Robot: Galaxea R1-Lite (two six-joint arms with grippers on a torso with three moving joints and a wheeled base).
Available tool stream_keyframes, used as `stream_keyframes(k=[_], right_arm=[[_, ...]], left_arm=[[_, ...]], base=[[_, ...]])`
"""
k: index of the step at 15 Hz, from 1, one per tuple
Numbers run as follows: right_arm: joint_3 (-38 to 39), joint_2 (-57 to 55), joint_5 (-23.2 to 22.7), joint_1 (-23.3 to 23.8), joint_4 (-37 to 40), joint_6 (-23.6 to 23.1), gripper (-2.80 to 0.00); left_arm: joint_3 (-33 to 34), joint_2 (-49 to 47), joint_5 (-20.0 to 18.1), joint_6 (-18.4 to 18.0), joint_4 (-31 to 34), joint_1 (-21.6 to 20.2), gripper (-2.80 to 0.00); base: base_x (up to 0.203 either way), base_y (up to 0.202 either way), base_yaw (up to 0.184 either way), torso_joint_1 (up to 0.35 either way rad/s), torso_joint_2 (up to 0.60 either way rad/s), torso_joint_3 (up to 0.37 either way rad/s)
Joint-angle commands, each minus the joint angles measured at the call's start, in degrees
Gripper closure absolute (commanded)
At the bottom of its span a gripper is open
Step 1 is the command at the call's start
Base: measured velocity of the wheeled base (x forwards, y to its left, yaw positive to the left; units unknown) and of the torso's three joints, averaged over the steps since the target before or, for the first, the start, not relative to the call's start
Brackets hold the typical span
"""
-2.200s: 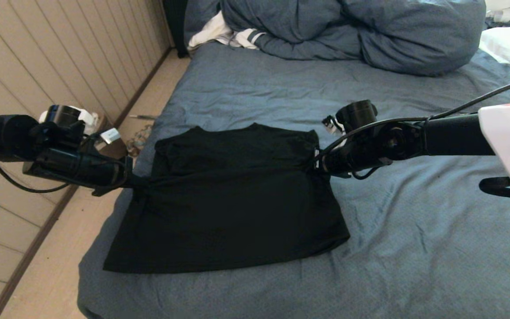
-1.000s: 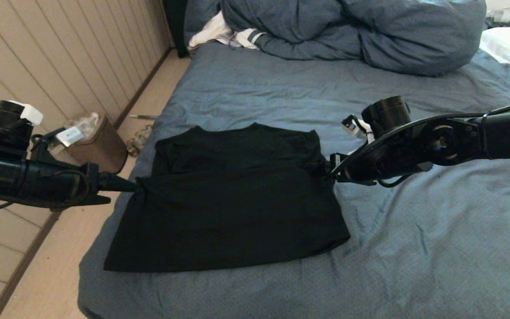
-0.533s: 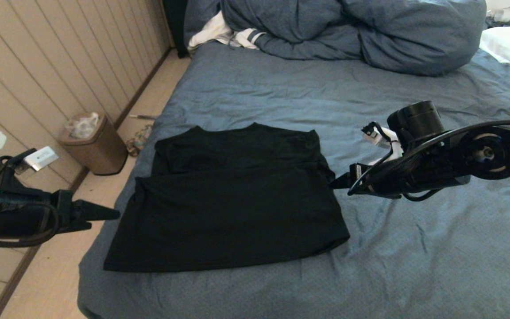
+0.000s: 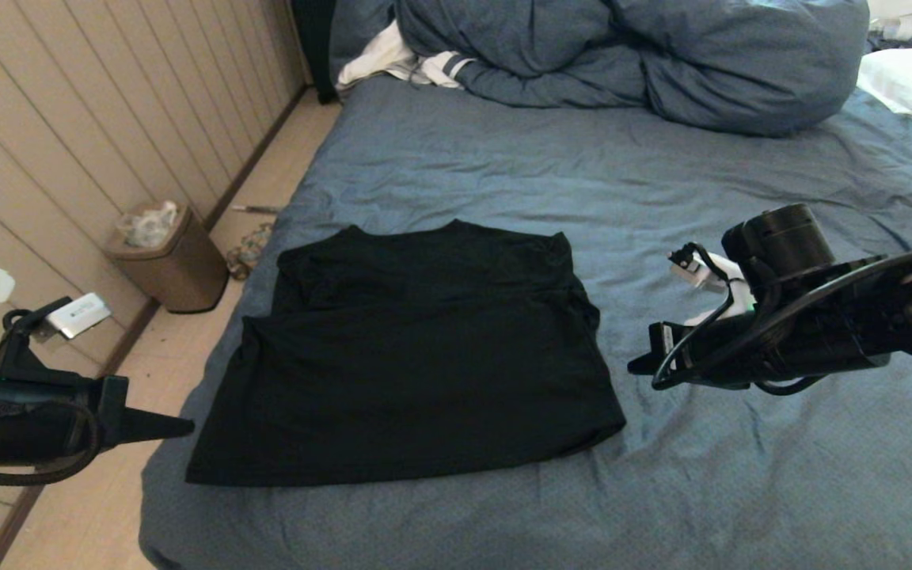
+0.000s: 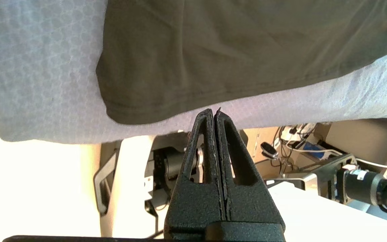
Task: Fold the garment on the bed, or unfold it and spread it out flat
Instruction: Fold the black T-shirt
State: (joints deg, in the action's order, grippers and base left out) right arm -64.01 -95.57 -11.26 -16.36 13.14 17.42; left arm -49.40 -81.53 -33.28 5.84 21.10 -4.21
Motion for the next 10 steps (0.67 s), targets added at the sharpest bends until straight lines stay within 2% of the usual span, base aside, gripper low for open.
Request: stream_keyframes(k=[1, 3, 5, 6, 7, 8, 10], right_arm=[[1.9, 1.65, -0.07, -0.07, 0.13, 0.15, 0.0], [1.84, 1.4, -0.07, -0.14, 0.17, 0.22, 0.0], [1.52, 1.26, -0.07, -0.16, 0.13, 0.25, 0.0], [1.61, 1.26, -0.07, -0.16, 0.13, 0.25, 0.0], [1.7, 1.26, -0.16, -0.16, 0.13, 0.25, 0.0], [1.87, 1.26, -0.07, -0.08, 0.13, 0.25, 0.0], [1.96, 1.35, -0.07, 0.01, 0.22, 0.25, 0.0]], left_arm=[[2.7, -2.8, -0.6, 0.05, -3.33, -0.02, 0.0], [4.01, -3.59, -0.82, 0.02, -5.9, -0.03, 0.0], [10.54, -4.43, -0.41, 0.06, -13.54, -0.16, 0.0], [12.66, -5.25, 0.46, 0.2, -17.52, -0.35, 0.0], [12.93, -5.4, 1.82, 0.31, -18.2, -0.45, 0.0], [13.22, -5.29, 2.49, 0.37, -18.25, -0.45, -2.8], [14.25, -5.75, 3.14, 0.58, -19.43, -0.54, -2.8]], base=[[0.0, 0.0, 0.0, 0.0, 0.0, 0.0], [0.0, 0.0, 0.0, 0.0, 0.0, 0.0], [0.0, 0.0, 0.0, 0.0, 0.0, 0.0], [0.0, 0.0, 0.0, 0.0, 0.0, 0.0], [0.0, 0.0, 0.0, 0.0, 0.0, 0.0], [0.0, 0.0, 0.0, 0.0, 0.0, 0.0], [0.0, 0.0, 0.0, 0.0, 0.0, 0.0]])
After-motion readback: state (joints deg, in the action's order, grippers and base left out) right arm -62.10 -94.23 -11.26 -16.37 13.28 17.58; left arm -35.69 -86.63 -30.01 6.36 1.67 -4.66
